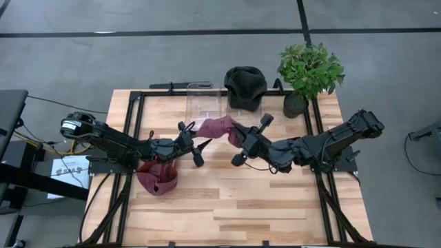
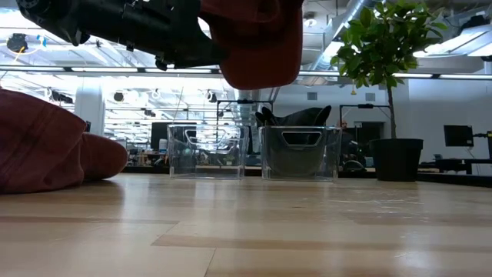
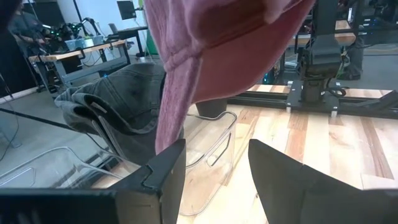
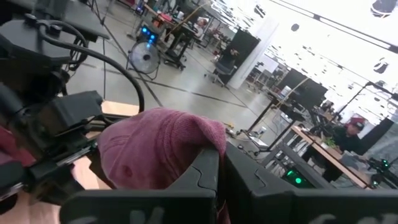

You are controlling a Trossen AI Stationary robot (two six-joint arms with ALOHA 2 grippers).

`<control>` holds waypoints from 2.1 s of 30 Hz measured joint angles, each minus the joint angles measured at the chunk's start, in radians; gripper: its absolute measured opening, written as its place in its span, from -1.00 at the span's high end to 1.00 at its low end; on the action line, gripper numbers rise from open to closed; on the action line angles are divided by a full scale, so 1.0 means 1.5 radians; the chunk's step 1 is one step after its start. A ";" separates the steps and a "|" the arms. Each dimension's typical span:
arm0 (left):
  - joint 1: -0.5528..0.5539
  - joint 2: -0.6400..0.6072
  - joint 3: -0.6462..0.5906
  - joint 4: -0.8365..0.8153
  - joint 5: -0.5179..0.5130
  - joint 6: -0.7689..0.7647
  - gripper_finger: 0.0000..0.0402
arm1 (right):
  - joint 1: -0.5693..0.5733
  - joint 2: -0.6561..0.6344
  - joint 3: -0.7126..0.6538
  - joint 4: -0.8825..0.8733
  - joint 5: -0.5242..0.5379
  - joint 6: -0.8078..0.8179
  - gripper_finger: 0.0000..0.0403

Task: Pick & Place hat
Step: Put the right red cap into the left transparent bin

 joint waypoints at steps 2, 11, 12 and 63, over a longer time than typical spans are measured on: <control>0.000 0.000 0.000 0.000 0.000 0.000 0.14 | 0.005 0.000 0.000 0.000 0.000 0.000 1.00; 0.000 0.000 0.000 0.000 0.000 0.000 0.14 | 0.022 0.000 0.000 0.000 0.000 0.001 1.00; 0.000 0.000 0.000 0.000 0.000 0.000 0.14 | 0.024 0.000 0.000 0.000 0.000 0.001 1.00; 0.000 0.000 0.000 0.033 0.081 -0.002 0.17 | 0.026 0.002 0.000 -0.009 -0.039 0.024 1.00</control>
